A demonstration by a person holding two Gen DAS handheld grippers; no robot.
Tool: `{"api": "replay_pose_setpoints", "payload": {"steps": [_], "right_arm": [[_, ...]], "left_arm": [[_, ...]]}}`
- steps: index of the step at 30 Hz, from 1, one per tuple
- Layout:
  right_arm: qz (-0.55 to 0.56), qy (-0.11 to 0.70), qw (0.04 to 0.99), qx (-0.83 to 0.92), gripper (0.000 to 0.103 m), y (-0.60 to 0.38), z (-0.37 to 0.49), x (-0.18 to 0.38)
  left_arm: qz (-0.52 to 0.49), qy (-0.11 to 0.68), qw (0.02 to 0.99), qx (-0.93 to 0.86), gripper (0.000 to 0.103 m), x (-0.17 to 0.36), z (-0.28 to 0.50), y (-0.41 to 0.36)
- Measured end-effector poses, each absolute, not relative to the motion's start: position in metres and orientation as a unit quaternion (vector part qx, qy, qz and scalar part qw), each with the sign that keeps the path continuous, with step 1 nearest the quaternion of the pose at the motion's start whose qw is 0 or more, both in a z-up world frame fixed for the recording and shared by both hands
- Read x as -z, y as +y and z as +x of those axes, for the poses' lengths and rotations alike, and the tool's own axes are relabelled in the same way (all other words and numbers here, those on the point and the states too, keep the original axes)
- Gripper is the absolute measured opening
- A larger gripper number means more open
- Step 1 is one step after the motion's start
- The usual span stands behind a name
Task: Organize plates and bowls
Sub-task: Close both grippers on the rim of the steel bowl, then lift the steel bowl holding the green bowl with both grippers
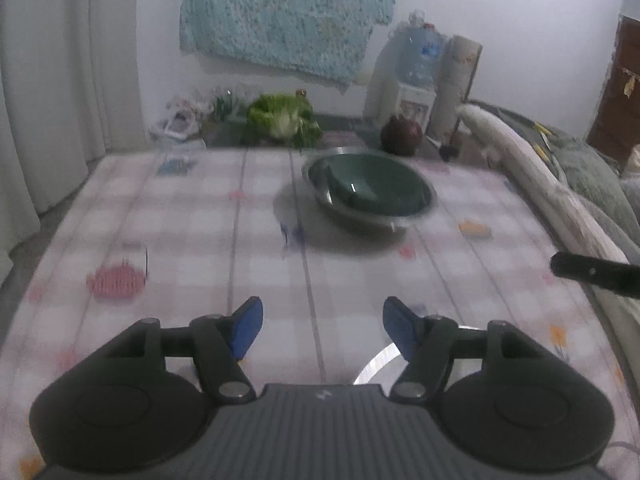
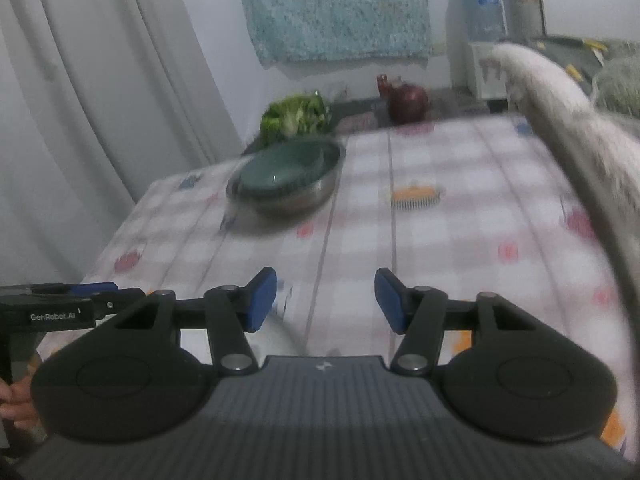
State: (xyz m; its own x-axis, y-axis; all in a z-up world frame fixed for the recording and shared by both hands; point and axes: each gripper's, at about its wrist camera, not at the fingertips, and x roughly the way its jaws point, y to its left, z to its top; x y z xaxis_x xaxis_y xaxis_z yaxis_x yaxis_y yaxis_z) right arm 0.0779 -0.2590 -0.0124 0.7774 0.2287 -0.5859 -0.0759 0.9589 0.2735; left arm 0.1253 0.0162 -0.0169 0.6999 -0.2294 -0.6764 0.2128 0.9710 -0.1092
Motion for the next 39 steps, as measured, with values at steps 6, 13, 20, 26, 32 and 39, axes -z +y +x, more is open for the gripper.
{"api": "replay_pose_setpoints", "payload": {"steps": [6, 13, 20, 26, 32, 39], "right_arm": [[0.096, 0.305, 0.944, -0.082, 0.053, -0.265, 0.142, -0.003], [0.084, 0.314, 0.942, -0.081, 0.05, -0.267, 0.212, 0.008], [0.094, 0.338, 0.933, -0.081, 0.038, -0.266, 0.261, 0.037], [0.11, 0.359, 0.922, -0.088, 0.029, -0.267, 0.284, 0.056], [0.118, 0.377, 0.914, -0.095, 0.022, -0.264, 0.299, 0.069], [0.119, 0.395, 0.905, -0.105, 0.016, -0.256, 0.317, 0.08]], "left_arm": [[-0.023, 0.351, 0.929, 0.115, 0.066, 0.009, 0.185, 0.006], [-0.03, 0.353, 0.928, 0.116, 0.057, 0.021, 0.242, -0.012], [-0.051, 0.379, 0.918, 0.109, 0.04, 0.041, 0.28, -0.01], [-0.065, 0.403, 0.906, 0.116, 0.028, 0.058, 0.296, -0.007], [-0.07, 0.411, 0.901, 0.121, 0.024, 0.067, 0.306, -0.006], [-0.08, 0.416, 0.897, 0.124, 0.02, 0.073, 0.315, -0.008]]}}
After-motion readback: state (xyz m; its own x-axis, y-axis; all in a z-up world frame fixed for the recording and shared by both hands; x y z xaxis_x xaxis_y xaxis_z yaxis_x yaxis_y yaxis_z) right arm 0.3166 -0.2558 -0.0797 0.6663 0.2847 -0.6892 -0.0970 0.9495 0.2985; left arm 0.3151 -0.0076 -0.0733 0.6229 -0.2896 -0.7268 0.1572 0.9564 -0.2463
